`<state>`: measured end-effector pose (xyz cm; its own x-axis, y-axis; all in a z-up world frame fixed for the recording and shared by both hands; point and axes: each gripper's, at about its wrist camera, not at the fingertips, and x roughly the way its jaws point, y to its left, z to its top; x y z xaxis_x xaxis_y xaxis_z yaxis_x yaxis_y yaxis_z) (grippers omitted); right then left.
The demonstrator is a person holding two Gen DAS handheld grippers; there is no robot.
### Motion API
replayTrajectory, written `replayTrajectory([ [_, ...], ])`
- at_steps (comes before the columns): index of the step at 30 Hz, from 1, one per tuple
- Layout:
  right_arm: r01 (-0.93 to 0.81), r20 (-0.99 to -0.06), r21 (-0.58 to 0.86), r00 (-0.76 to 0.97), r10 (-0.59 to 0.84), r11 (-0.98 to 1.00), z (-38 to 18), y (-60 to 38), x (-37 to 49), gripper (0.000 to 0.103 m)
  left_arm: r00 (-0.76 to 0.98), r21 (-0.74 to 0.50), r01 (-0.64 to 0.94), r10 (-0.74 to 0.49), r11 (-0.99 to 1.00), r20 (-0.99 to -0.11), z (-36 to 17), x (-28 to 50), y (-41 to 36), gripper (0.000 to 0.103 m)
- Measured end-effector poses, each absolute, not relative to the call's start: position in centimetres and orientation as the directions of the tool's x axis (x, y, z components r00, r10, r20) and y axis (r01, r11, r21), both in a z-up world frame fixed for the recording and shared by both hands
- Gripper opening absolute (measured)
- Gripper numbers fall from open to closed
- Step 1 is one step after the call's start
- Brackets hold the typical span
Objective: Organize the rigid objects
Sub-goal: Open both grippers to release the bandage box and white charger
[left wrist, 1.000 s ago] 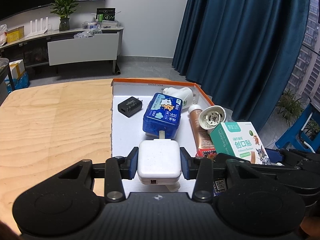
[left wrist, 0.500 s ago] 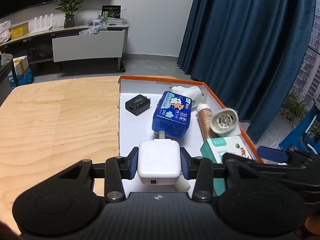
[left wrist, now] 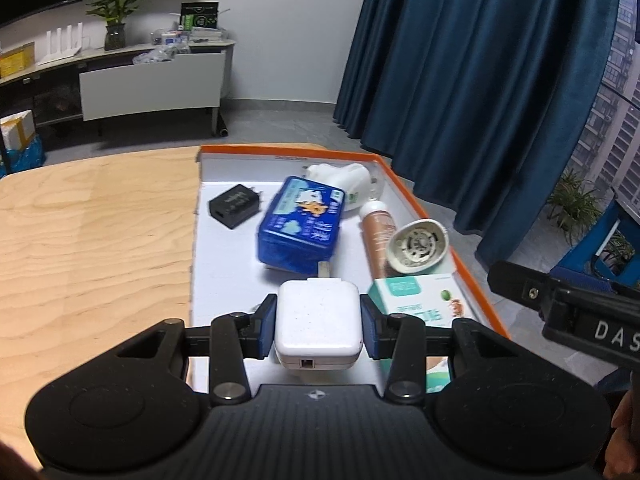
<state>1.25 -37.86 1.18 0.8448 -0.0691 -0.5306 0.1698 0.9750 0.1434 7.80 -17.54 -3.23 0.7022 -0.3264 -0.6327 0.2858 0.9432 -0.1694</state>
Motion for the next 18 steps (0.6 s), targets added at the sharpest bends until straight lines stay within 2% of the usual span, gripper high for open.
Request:
replayTrajectory([
  [2, 0.167, -0.532, 0.143, 0.844, -0.067, 0.976, 1.3, -37.8, 1.2, 0.09, 0.704, -0.161, 0.289, -0.324, 0.944, -0.632, -3.1, 7.7, -18.0, 0.046],
  [3, 0.164, -0.531, 0.141, 0.845, -0.065, 0.976, 1.4, -37.8, 1.1, 0.09, 0.699, -0.163, 0.293, -0.327, 0.942, -0.635, -3.0, 7.6, -18.1, 0.051],
  [4, 0.161, -0.53, 0.138, 0.845, -0.065, 0.977, 1.4, -37.8, 0.9, 0.091, 0.698, -0.164, 0.294, -0.329, 0.941, -0.636, -2.8, 7.5, -18.1, 0.062],
  [9, 0.161, -0.517, 0.134, 0.853, -0.07, 0.978, 2.2, -37.9, 0.0, 0.094, 0.716, -0.141, 0.272, -0.298, 0.952, -0.632, -1.3, 6.2, -17.8, 0.085],
  [11, 0.162, -0.507, 0.138, 0.859, -0.071, 0.977, 2.7, -38.0, -0.5, 0.095, 0.73, -0.123, 0.242, -0.265, 0.962, -0.63, -0.5, 5.6, -17.5, 0.101],
  [18, 0.145, -0.508, 0.146, 0.86, -0.051, 0.979, 3.7, -38.2, -2.8, 0.096, 0.74, -0.065, 0.201, -0.195, 0.977, -0.644, 1.1, 2.3, -17.1, 0.103],
])
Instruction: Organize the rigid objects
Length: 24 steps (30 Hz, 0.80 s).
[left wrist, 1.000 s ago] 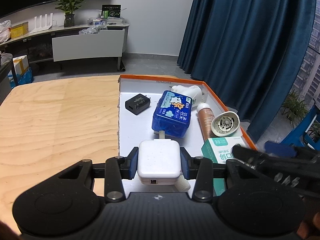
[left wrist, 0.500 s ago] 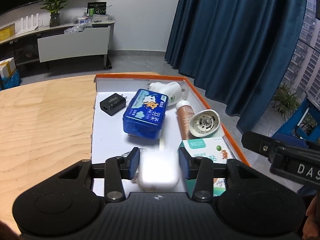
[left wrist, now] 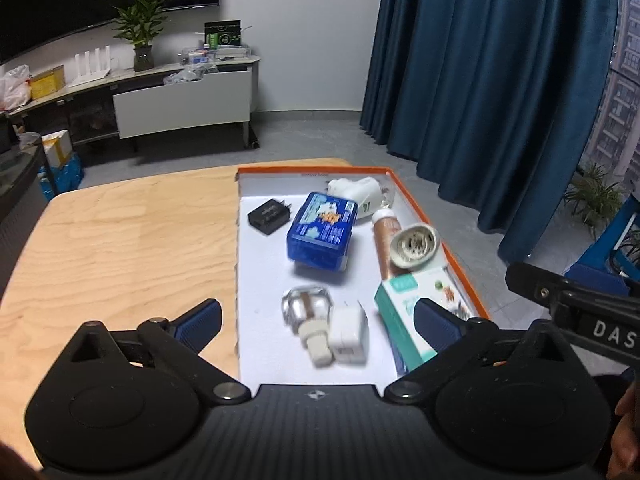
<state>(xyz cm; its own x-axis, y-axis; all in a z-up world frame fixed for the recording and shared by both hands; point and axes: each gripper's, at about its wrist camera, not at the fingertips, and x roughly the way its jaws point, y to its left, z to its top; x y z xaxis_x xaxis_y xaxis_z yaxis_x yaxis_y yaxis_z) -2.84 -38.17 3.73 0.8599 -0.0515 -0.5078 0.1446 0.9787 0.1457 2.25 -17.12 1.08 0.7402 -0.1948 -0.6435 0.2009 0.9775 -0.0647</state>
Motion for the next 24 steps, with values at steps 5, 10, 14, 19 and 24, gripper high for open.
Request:
replayTrajectory([
  [5, 0.155, -0.539, 0.166, 0.841, -0.042, 0.974, 3.4, -38.4, -4.3, 0.096, 0.727, -0.042, 0.185, -0.165, 0.982, -0.667, 0.4, 0.4, -17.4, 0.103],
  [10, 0.157, -0.572, 0.158, 0.819, -0.039, 0.975, 2.8, -38.1, -5.2, 0.096, 0.709, -0.055, 0.174, -0.164, 0.983, -0.686, -0.2, -0.3, -17.3, 0.103],
  [14, 0.151, -0.587, 0.154, 0.809, -0.033, 0.976, 2.5, -37.8, -5.4, 0.096, 0.706, -0.045, 0.181, -0.162, 0.982, -0.689, -0.5, -0.6, -17.3, 0.103],
  [19, 0.146, -0.593, 0.142, 0.805, -0.034, 0.979, 2.5, -37.2, -5.3, 0.096, 0.707, -0.073, 0.167, -0.171, 0.983, -0.686, -0.7, -0.7, -16.7, 0.103],
  [24, 0.146, -0.602, 0.131, 0.798, -0.039, 0.981, 2.4, -36.9, -5.2, 0.096, 0.706, -0.083, 0.196, -0.199, 0.977, -0.68, -0.9, -0.8, -16.7, 0.103],
])
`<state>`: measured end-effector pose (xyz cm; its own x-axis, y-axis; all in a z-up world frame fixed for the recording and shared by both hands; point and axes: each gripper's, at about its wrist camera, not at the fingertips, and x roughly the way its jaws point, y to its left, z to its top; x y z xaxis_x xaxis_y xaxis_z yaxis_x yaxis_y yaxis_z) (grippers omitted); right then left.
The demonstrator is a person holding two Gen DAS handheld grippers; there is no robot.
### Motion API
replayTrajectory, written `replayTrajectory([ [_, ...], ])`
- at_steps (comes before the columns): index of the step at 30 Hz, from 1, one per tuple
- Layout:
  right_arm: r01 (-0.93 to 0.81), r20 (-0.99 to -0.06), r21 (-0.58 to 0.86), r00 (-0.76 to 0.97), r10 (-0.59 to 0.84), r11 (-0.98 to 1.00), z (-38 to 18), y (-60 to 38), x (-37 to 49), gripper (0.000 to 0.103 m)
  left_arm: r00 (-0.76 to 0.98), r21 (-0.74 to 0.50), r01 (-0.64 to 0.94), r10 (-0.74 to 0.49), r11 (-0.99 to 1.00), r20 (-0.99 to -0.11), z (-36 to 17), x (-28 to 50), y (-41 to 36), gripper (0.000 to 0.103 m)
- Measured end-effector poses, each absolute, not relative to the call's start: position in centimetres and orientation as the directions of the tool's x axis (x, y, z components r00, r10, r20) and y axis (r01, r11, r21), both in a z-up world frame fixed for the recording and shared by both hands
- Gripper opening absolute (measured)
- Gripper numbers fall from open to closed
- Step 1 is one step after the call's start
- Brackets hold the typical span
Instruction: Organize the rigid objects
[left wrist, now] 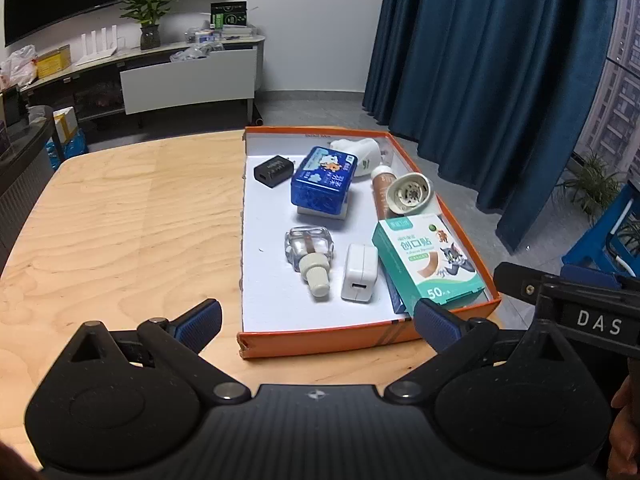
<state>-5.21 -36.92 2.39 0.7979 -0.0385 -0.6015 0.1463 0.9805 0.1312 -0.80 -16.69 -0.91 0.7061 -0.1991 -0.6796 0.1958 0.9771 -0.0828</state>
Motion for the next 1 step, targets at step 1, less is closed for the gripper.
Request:
replayTrajectory([
  [1, 0.146, -0.603, 0.128, 0.797, -0.04, 0.981, 2.38, -36.85, -5.19, 0.096, 0.705, -0.078, 0.196, -0.196, 0.977, -0.681, -1.0, -0.76, -16.75, 0.103],
])
